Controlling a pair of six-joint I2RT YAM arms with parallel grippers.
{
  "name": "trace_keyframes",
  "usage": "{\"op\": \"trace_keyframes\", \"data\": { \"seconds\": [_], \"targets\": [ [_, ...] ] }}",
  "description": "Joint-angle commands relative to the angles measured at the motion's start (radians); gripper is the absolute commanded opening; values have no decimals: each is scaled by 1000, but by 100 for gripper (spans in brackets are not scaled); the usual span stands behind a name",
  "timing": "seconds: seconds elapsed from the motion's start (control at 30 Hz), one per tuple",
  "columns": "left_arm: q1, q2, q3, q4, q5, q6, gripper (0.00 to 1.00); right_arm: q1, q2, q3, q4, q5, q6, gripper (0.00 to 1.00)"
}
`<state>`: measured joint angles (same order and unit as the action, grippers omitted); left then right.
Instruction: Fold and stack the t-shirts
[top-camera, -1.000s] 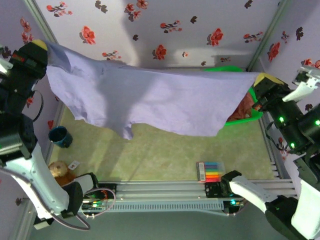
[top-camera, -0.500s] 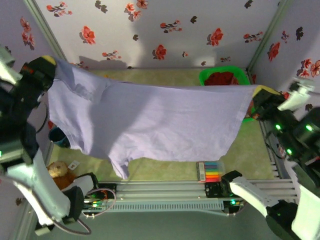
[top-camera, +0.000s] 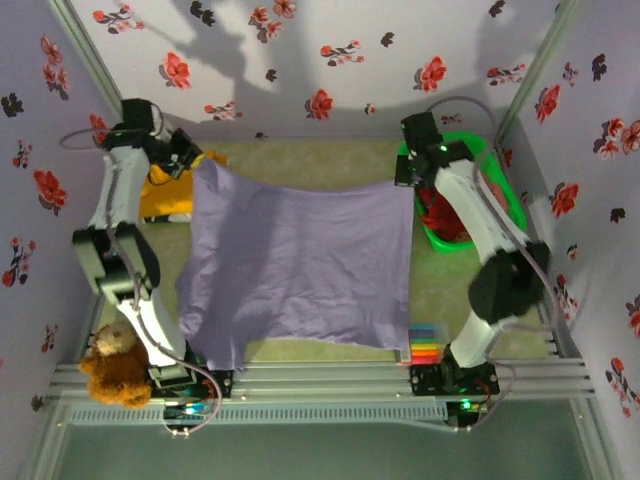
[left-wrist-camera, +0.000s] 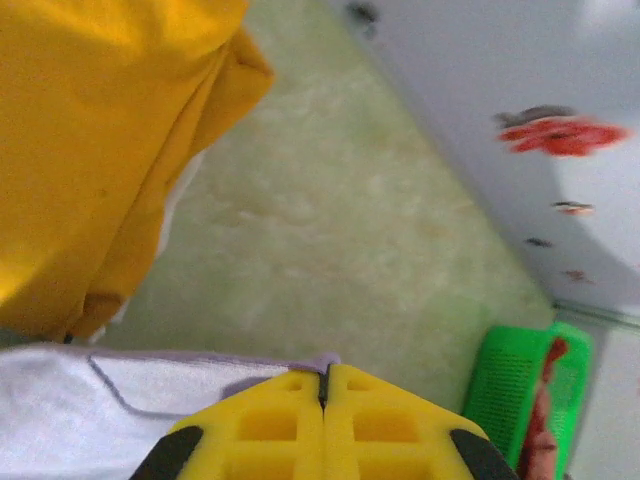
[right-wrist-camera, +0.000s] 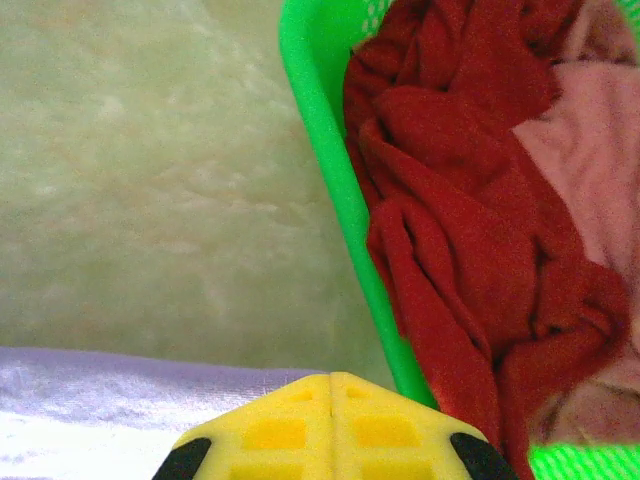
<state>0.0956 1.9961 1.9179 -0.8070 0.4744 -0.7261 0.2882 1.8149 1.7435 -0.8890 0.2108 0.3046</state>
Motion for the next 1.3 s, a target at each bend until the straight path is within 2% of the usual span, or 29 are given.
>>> {"op": "trace_keyframes", "data": {
  "seconds": [0.0, 0.1, 0.13, 0.17, 0.2, 0.23, 0.3, 0.37, 0.4, 0.47, 0.6, 0.73, 0.9, 1.03, 1.27],
  "targets": [
    [-21, 181, 213, -46, 4, 83, 0, -28, 177, 194, -56, 13, -46, 0],
    [-29, 322, 358, -75, 0, 84, 0, -31, 348, 374, -137, 47, -81, 0],
    [-30, 351, 388, -71, -4, 77, 0, -33, 392, 425, -161, 62, -89, 7],
    [-29, 369, 404, -56, -1, 68, 1, -34, 419, 466, -175, 68, -91, 26],
    [-30, 389, 419, -38, 16, 58, 32, -35, 447, 512, -195, 64, -94, 49],
    [-30, 402, 437, -34, 25, 53, 57, -36, 467, 559, -223, 61, -91, 60],
    [-34, 398, 446, -35, 23, 57, 72, -34, 463, 595, -257, 54, -82, 65],
    [-37, 363, 430, -42, 8, 73, 86, -33, 407, 558, -253, 48, -76, 67],
    [-37, 327, 409, -49, -18, 84, 89, -33, 367, 525, -250, 47, -71, 68],
    [-36, 249, 356, -58, -57, 109, 91, -34, 272, 437, -243, 39, -51, 68],
    [-39, 52, 201, -180, -133, 146, 89, -33, 18, 162, -232, -46, 27, 68],
    [-80, -221, -159, -199, -184, 124, 83, -24, -244, -162, -245, -158, 116, 64],
    [-117, -493, -523, -234, -179, 30, 81, 21, -503, -520, -265, -243, 245, 58],
    [-158, -654, -741, -238, -194, -42, 77, 30, -610, -774, -196, -305, 324, 52],
    [-186, -762, -942, -249, -258, -80, 72, 77, -654, -1001, -33, -304, 425, 39]
  ]
}}
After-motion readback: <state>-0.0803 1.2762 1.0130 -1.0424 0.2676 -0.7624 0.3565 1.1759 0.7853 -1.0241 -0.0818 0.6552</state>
